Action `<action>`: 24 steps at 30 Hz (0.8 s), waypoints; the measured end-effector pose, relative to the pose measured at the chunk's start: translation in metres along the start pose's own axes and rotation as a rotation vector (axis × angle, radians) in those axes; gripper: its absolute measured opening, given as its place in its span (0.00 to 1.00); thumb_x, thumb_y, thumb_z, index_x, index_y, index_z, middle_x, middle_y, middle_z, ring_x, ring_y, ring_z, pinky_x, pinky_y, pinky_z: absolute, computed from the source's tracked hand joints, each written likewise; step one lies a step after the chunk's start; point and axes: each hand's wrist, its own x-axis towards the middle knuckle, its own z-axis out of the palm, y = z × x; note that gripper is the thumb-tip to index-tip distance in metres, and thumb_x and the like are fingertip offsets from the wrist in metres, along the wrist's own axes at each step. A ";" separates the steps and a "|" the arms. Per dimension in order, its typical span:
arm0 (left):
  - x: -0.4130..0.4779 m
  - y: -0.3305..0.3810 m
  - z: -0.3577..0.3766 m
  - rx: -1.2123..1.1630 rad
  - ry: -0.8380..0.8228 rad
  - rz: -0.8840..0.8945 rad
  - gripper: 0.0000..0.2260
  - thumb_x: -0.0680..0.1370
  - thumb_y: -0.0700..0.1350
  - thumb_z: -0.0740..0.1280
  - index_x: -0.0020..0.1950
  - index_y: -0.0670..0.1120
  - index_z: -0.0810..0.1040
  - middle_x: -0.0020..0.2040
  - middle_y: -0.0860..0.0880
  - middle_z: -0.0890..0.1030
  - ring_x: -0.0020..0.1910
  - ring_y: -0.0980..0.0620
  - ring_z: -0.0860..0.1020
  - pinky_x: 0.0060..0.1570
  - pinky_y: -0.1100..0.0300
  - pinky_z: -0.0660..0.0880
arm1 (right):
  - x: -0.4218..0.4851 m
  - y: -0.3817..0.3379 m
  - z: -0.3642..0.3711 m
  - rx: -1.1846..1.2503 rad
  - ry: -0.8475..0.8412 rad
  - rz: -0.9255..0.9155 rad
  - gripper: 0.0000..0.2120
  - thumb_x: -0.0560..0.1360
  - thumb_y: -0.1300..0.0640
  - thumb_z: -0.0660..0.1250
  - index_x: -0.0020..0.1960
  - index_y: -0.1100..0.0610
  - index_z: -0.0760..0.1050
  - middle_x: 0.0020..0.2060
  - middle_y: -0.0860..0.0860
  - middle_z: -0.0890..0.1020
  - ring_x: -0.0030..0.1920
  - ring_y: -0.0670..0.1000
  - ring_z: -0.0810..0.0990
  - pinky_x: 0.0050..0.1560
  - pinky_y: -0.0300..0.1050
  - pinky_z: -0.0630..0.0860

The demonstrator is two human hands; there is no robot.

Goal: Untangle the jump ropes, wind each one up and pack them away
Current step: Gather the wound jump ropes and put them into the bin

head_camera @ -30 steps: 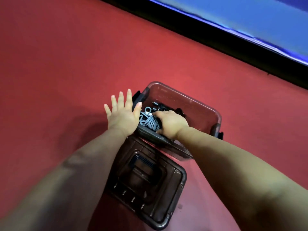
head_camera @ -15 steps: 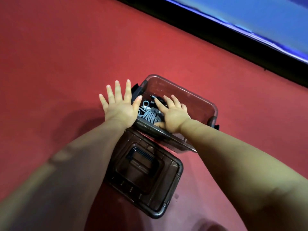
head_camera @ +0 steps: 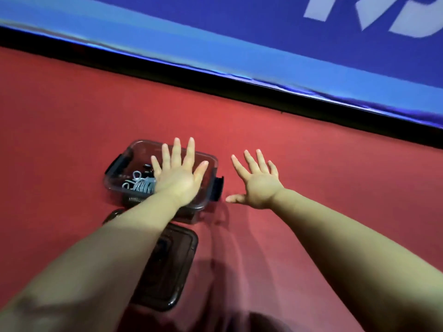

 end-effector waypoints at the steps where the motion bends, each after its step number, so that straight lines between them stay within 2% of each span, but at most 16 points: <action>1: -0.010 0.021 0.002 -0.010 -0.019 0.036 0.28 0.80 0.61 0.43 0.76 0.55 0.35 0.77 0.48 0.36 0.76 0.45 0.35 0.72 0.42 0.35 | -0.014 0.014 0.001 0.007 0.002 0.030 0.48 0.69 0.28 0.58 0.75 0.44 0.32 0.75 0.53 0.35 0.73 0.58 0.30 0.73 0.59 0.38; 7: -0.062 0.136 0.010 -0.052 -0.139 0.259 0.29 0.80 0.62 0.43 0.76 0.56 0.34 0.77 0.50 0.33 0.75 0.48 0.32 0.72 0.45 0.33 | -0.101 0.097 0.011 0.124 0.073 0.207 0.48 0.69 0.28 0.57 0.75 0.45 0.33 0.75 0.53 0.35 0.74 0.58 0.31 0.73 0.59 0.39; 13: -0.082 0.235 0.012 0.046 -0.177 0.461 0.29 0.79 0.63 0.44 0.76 0.57 0.35 0.77 0.50 0.35 0.75 0.47 0.34 0.73 0.45 0.34 | -0.172 0.171 0.045 0.228 0.106 0.387 0.48 0.70 0.29 0.58 0.75 0.46 0.32 0.75 0.53 0.35 0.74 0.58 0.31 0.73 0.59 0.39; 18: -0.105 0.317 0.040 0.130 -0.205 0.639 0.30 0.79 0.63 0.44 0.76 0.57 0.36 0.78 0.49 0.37 0.76 0.46 0.36 0.73 0.45 0.35 | -0.225 0.226 0.107 0.353 0.039 0.615 0.48 0.70 0.29 0.58 0.75 0.46 0.32 0.75 0.53 0.35 0.74 0.59 0.32 0.73 0.59 0.40; 24: -0.163 0.384 0.110 0.090 -0.384 0.719 0.29 0.79 0.63 0.43 0.76 0.56 0.35 0.78 0.49 0.36 0.76 0.46 0.35 0.73 0.44 0.35 | -0.305 0.264 0.215 0.483 -0.123 0.913 0.46 0.73 0.34 0.61 0.76 0.47 0.33 0.76 0.54 0.37 0.75 0.58 0.34 0.74 0.58 0.42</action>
